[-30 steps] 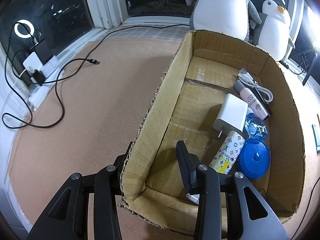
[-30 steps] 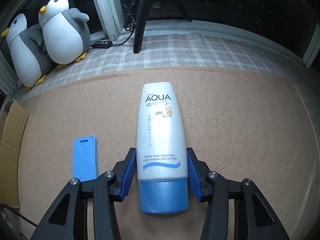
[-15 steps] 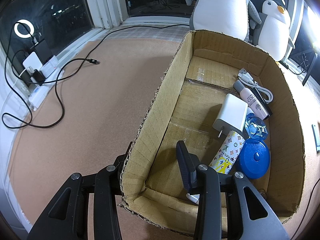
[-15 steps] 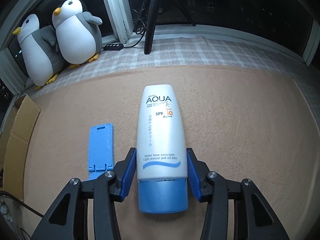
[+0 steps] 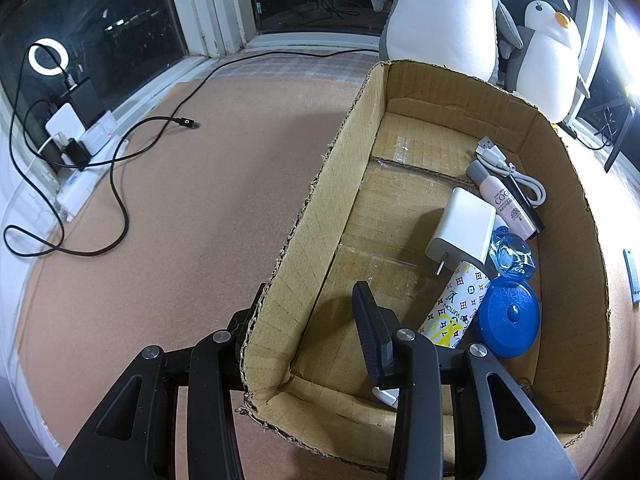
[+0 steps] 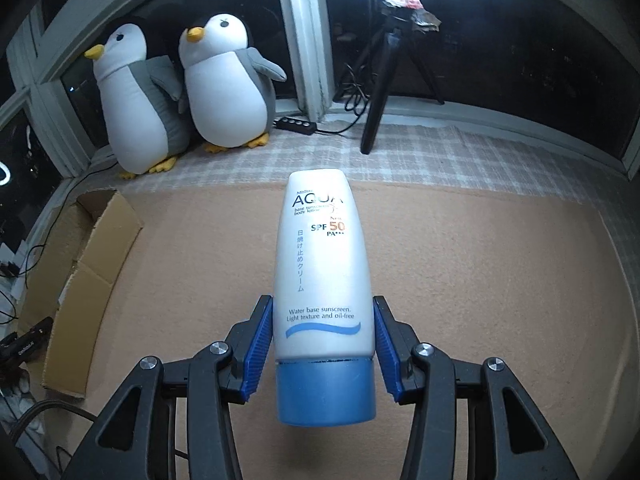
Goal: Organize rigid objects
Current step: 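Carry the sunscreen tube into the box and open the right gripper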
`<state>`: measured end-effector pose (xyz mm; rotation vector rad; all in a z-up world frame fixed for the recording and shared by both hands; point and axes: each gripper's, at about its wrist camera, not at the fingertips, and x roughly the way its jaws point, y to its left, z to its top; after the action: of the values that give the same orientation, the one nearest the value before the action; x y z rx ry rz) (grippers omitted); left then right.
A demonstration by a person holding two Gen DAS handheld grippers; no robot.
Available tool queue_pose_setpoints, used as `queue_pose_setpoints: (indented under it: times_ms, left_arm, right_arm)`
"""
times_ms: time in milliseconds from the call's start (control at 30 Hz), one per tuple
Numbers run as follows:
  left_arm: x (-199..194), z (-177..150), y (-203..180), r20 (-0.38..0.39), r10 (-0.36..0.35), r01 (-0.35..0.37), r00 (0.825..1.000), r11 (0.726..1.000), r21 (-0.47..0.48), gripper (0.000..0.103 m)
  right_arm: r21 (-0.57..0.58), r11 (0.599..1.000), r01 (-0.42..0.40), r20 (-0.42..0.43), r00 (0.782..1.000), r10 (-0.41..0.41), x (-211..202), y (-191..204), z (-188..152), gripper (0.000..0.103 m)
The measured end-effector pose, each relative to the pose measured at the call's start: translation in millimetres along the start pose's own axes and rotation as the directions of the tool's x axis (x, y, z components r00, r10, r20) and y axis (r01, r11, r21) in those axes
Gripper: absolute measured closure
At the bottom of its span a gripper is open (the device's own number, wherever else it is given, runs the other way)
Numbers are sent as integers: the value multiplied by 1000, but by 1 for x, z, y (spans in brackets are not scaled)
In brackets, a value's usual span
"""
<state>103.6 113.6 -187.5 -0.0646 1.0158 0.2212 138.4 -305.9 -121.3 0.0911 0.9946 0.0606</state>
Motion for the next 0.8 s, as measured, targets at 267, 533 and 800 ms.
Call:
queue_pose_setpoints:
  times_ms: [267, 533, 800]
  left_arm:
    - [0, 0, 0, 0, 0, 0, 1000, 1000, 0, 66]
    - [0, 0, -1, 2, -1, 1, 1000, 1000, -2, 66]
    - [1, 0, -1, 6, -12, 12, 1000, 1000, -14, 66]
  right_arm:
    - [-85, 994, -68, 19, 997, 70, -11, 48, 9, 59]
    - [-172, 973, -154, 2, 988, 157, -11, 103, 21, 59]
    - [-243, 940, -240, -32, 970, 239, -7, 162, 29, 59]
